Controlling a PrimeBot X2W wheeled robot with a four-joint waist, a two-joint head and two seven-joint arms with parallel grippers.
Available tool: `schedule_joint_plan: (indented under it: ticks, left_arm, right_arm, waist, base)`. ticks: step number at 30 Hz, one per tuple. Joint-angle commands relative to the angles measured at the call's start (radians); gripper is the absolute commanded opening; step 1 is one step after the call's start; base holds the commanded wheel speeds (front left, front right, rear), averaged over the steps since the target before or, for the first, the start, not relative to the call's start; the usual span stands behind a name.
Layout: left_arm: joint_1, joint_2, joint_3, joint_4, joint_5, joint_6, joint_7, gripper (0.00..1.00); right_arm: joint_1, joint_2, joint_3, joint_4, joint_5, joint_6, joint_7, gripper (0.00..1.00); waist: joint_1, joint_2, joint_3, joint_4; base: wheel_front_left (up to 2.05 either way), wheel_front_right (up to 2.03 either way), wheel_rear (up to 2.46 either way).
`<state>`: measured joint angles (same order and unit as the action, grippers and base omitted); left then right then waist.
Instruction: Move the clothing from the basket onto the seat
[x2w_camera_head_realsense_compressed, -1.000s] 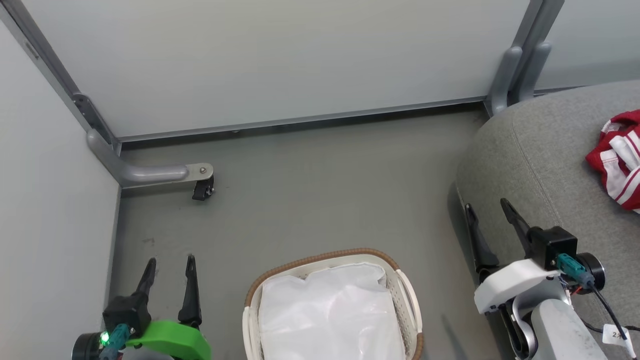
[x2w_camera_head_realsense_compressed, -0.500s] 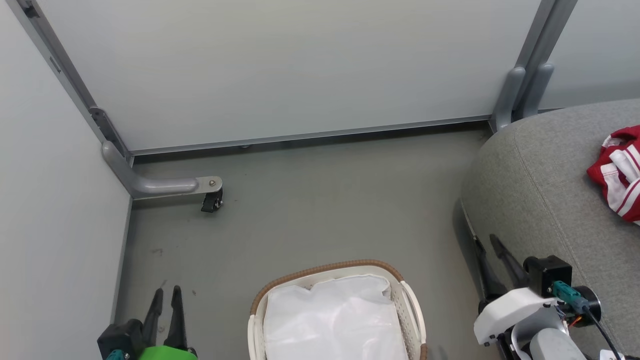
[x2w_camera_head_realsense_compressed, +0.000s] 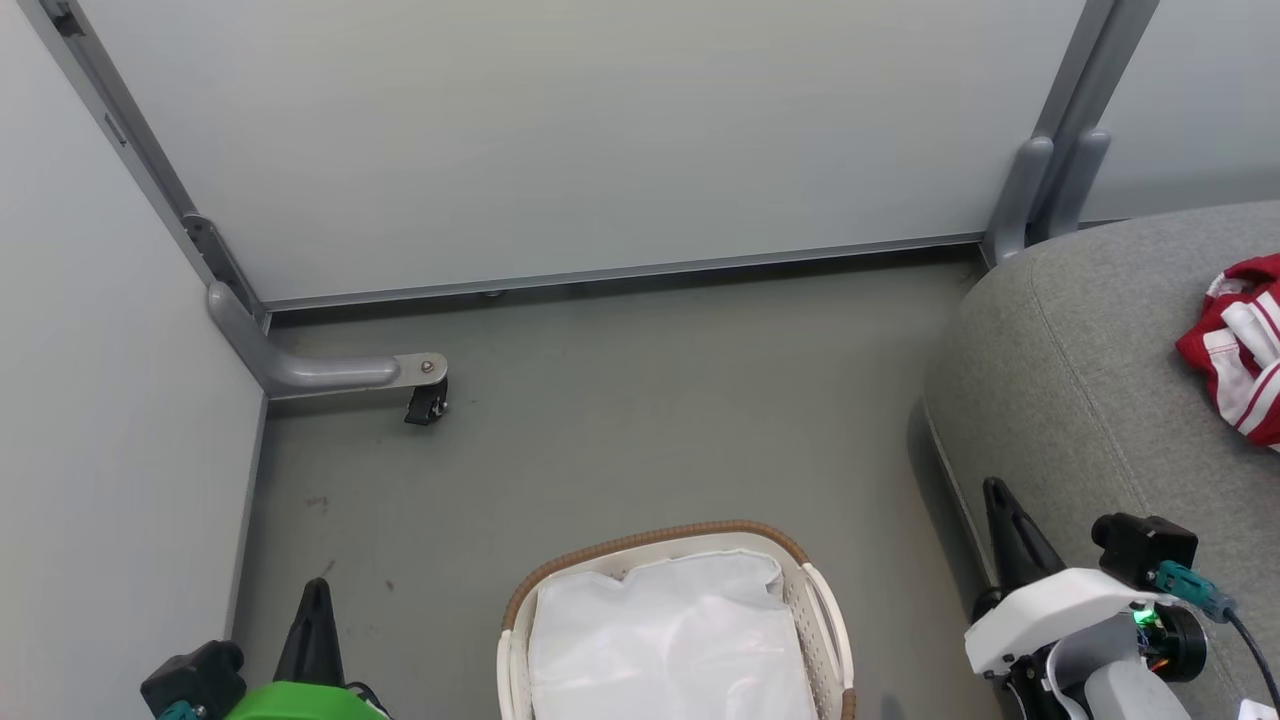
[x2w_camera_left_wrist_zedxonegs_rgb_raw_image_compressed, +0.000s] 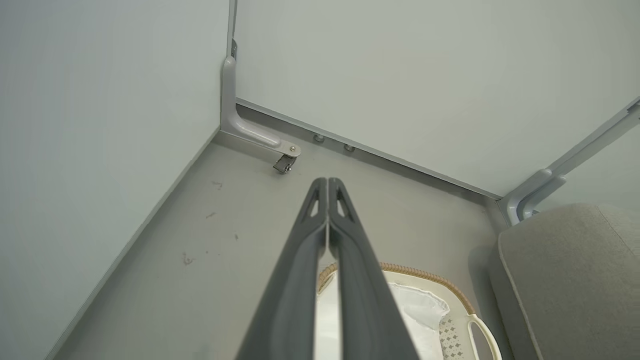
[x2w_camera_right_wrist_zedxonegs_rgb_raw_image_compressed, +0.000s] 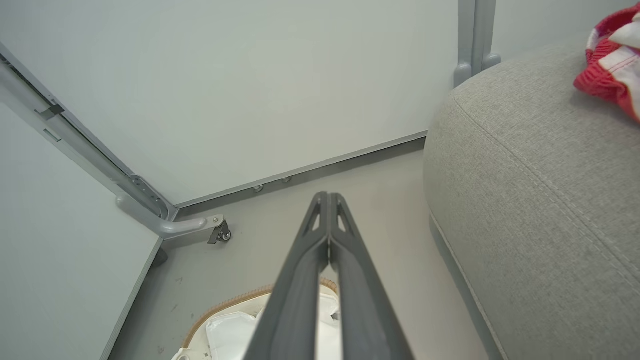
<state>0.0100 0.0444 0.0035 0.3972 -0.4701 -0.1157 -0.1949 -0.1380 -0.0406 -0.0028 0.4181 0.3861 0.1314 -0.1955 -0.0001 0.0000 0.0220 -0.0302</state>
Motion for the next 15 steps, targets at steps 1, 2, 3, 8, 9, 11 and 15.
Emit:
schedule_joint_plan:
  ticks: [1, 2, 3, 8, 9, 11, 15]
  left_arm:
    - [-0.027, 0.003, 0.009, -0.019, -0.043, -0.003, 0.008, 0.00]
    - [-0.028, 0.003, 0.011, -0.022, -0.062, -0.003, 0.012, 0.00]
    - [-0.030, 0.003, 0.012, -0.024, -0.076, -0.004, 0.016, 0.00]
    - [-0.037, 0.003, 0.019, -0.035, -0.155, -0.005, 0.037, 0.00]
    - [-0.038, 0.003, 0.020, -0.037, -0.168, -0.005, 0.041, 0.00]
    - [-0.041, 0.004, 0.023, -0.041, -0.202, -0.005, 0.050, 0.00]
    - [-0.046, 0.004, 0.028, -0.048, -0.258, -0.006, 0.065, 0.00]
  right_arm:
    - [-0.009, -0.005, -0.007, -0.024, 0.045, 0.000, 0.009, 0.00]
    - [-0.008, -0.005, -0.008, -0.027, 0.064, 0.000, 0.013, 0.00]
    - [-0.007, -0.005, -0.009, -0.029, 0.080, 0.000, 0.017, 0.00]
    - [-0.004, -0.005, -0.016, -0.042, 0.165, 0.000, 0.038, 0.00]
    - [-0.003, -0.006, -0.017, -0.044, 0.179, 0.000, 0.041, 0.00]
    - [-0.002, -0.006, -0.020, -0.048, 0.214, 0.000, 0.050, 0.00]
    - [0.000, -0.006, -0.026, -0.057, 0.275, 0.000, 0.066, 0.00]
  waist:
    - [0.0001, 0.0000, 0.000, 0.000]
    - [0.0001, 0.0000, 0.000, 0.001]
    - [0.0001, 0.0000, -0.001, 0.001]
    - [0.0001, 0.0000, -0.001, 0.002]
    - [0.0001, 0.0000, -0.002, 0.003]
    - [0.0001, 0.0000, -0.002, 0.003]
    - [0.0001, 0.0000, -0.003, 0.004]
  base:
    - [0.00, 0.00, 0.00]
    - [0.00, 0.00, 0.00]
    - [0.00, 0.00, 0.00]
    - [0.00, 0.00, 0.00]
    - [0.00, 0.00, 0.00]
    - [0.00, 0.00, 0.00]
    - [0.00, 0.00, 0.00]
